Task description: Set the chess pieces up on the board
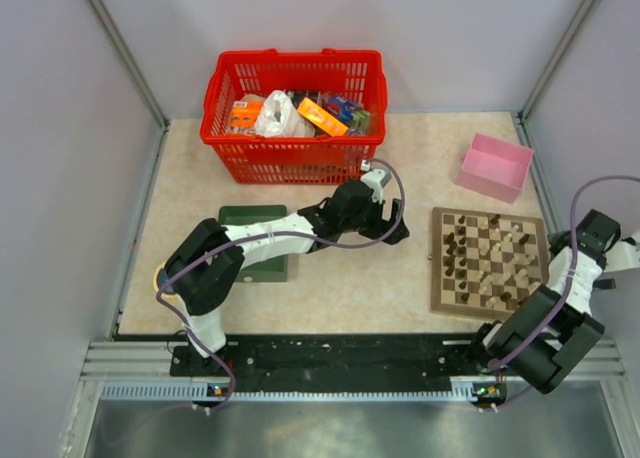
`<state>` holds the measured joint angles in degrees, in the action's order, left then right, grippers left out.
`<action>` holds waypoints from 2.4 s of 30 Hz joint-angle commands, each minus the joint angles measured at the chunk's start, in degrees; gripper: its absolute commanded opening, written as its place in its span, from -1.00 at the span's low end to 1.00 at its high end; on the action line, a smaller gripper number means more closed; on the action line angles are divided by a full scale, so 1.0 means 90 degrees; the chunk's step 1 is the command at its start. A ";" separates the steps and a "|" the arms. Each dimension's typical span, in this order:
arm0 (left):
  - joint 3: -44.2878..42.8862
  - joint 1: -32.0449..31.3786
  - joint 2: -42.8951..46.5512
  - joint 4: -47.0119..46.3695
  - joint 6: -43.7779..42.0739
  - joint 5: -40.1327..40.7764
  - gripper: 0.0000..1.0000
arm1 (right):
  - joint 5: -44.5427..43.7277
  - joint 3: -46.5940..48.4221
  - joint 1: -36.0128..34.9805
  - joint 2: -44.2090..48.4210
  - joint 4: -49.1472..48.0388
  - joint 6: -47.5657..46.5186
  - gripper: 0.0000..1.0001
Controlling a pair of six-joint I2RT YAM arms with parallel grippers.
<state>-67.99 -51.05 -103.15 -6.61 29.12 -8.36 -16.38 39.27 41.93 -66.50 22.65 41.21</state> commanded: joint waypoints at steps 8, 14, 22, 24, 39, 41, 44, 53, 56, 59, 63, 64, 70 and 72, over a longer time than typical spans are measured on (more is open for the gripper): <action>-0.0258 -0.0021 -0.0306 -0.0652 0.0270 -0.0272 0.93 | 0.0248 -0.0232 0.0341 -0.0579 -0.0593 0.0079 0.82; -0.0258 -0.0021 -0.0462 -0.0711 0.0319 -0.0350 0.93 | 0.0667 -0.0222 0.0614 -0.1038 -0.0652 0.0138 0.85; -0.0268 -0.0021 -0.0657 -0.0798 0.0367 -0.0467 0.93 | 0.0902 -0.0056 0.0624 -0.1498 -0.0457 -0.0018 0.88; -0.0259 -0.0021 -0.0706 -0.0847 0.0387 -0.0497 0.93 | 0.1077 -0.0075 0.0624 -0.1527 -0.0437 -0.0057 0.87; -0.0161 -0.0012 -0.0745 -0.0916 0.0446 -0.0429 0.92 | 0.1204 -0.0339 0.0097 -0.1147 -0.0398 -0.0087 0.88; -0.0132 -0.0002 -0.0736 -0.0935 0.0465 -0.0409 0.92 | 0.1292 -0.0437 0.0019 -0.1039 -0.0398 0.0010 0.87; -0.0102 -0.0002 -0.0716 -0.0945 0.0485 -0.0419 0.92 | 0.1390 -0.0622 -0.0147 -0.0834 -0.0388 0.0147 0.88; 0.0542 -0.0002 -0.0599 -0.1715 0.1177 -0.0789 0.85 | 0.1234 -0.1052 -0.0372 0.0376 -0.0028 0.0304 0.89; 0.0698 -0.0012 -0.0667 -0.1970 0.1402 -0.0848 0.82 | 0.1458 -0.1111 -0.0372 0.0689 -0.0008 0.0216 0.89; 0.0796 -0.0012 -0.0619 -0.2019 0.1403 -0.0741 0.81 | 0.1780 -0.1091 -0.0372 0.0777 0.0041 0.0138 0.89; 0.0845 -0.0012 -0.0540 -0.2000 0.1374 -0.0653 0.81 | 0.1850 -0.1111 -0.0362 0.0768 0.0110 0.0060 0.89; 0.0855 -0.0012 -0.0521 -0.2009 0.1373 -0.0643 0.81 | 0.1685 -0.1121 -0.0372 0.0739 0.0071 0.0060 0.91; 0.0923 -0.0002 -0.0365 -0.1805 0.1169 -0.0487 0.80 | 0.1284 -0.0740 -0.0343 0.0202 0.0041 0.0069 0.95; 0.0913 -0.0002 -0.0326 -0.1756 0.1090 -0.0448 0.80 | 0.1225 -0.0672 -0.0265 0.0036 0.0003 0.0147 0.95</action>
<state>-60.27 -51.05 -109.91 -20.91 40.53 -13.76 -4.05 30.65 39.11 -63.55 21.71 41.63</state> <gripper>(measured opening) 0.904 0.974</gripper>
